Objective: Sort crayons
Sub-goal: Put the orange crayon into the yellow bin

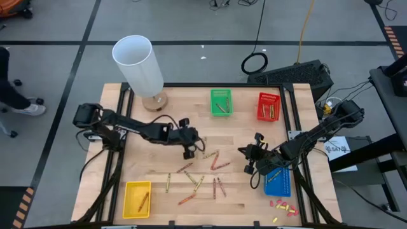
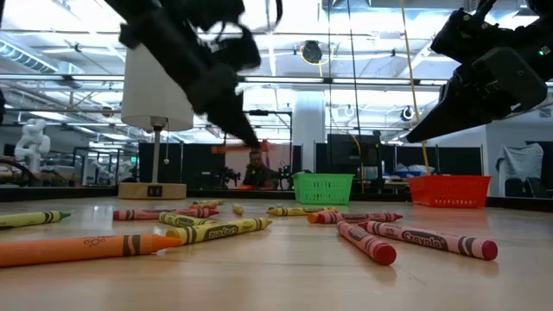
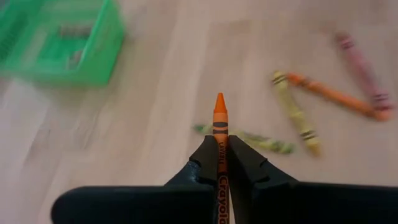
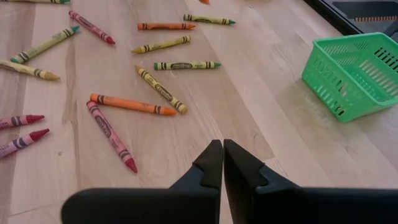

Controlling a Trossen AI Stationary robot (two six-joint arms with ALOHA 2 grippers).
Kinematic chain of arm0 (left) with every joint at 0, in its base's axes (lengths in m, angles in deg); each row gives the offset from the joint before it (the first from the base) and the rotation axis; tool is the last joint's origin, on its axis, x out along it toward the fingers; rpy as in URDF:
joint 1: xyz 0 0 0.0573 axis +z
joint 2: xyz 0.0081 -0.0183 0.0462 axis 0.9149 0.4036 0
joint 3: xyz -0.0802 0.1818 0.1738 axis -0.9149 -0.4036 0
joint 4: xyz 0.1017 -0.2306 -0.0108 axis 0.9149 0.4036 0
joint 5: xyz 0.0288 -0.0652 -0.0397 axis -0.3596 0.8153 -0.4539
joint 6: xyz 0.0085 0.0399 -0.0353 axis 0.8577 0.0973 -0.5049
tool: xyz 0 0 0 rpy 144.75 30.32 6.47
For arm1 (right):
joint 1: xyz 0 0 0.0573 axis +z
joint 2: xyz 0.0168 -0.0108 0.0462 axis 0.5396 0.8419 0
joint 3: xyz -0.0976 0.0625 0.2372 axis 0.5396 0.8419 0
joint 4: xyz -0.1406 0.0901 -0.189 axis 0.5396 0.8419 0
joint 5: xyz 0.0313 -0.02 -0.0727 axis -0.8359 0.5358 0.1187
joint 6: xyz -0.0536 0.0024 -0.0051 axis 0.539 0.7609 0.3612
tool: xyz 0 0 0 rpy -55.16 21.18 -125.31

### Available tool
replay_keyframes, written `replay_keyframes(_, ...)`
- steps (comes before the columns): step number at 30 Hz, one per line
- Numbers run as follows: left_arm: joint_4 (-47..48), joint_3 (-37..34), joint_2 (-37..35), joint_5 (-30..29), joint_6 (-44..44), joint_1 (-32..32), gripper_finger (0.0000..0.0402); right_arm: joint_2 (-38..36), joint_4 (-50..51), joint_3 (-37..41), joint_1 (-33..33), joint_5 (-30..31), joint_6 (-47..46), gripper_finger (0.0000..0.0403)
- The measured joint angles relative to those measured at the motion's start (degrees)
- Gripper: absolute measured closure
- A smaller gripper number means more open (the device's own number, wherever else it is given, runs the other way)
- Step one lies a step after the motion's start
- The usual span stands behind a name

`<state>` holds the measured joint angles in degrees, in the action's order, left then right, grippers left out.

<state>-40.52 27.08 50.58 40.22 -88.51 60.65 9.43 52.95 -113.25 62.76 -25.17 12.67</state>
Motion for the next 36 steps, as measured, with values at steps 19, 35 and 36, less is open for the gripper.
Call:
replay_keyframes(19, 0.3, 3.7, -1.5, -10.4, 26.2, -15.2, 0.0391, 0.0, 0.0, 0.0, 0.0, 0.2, -0.3, 0.0403)
replay_keyframes(35, 0.3, 3.7, -1.6, -12.6, 31.3, -17.4, 0.0391, 0.0, 0.0, 0.0, 0.0, 0.2, -0.3, 0.0403)
replay_keyframes(36, 0.3, 3.7, -1.6, -12.6, 31.3, -17.4, 0.0391, 0.0, 0.0, 0.0, 0.0, 0.2, -0.3, 0.0403)
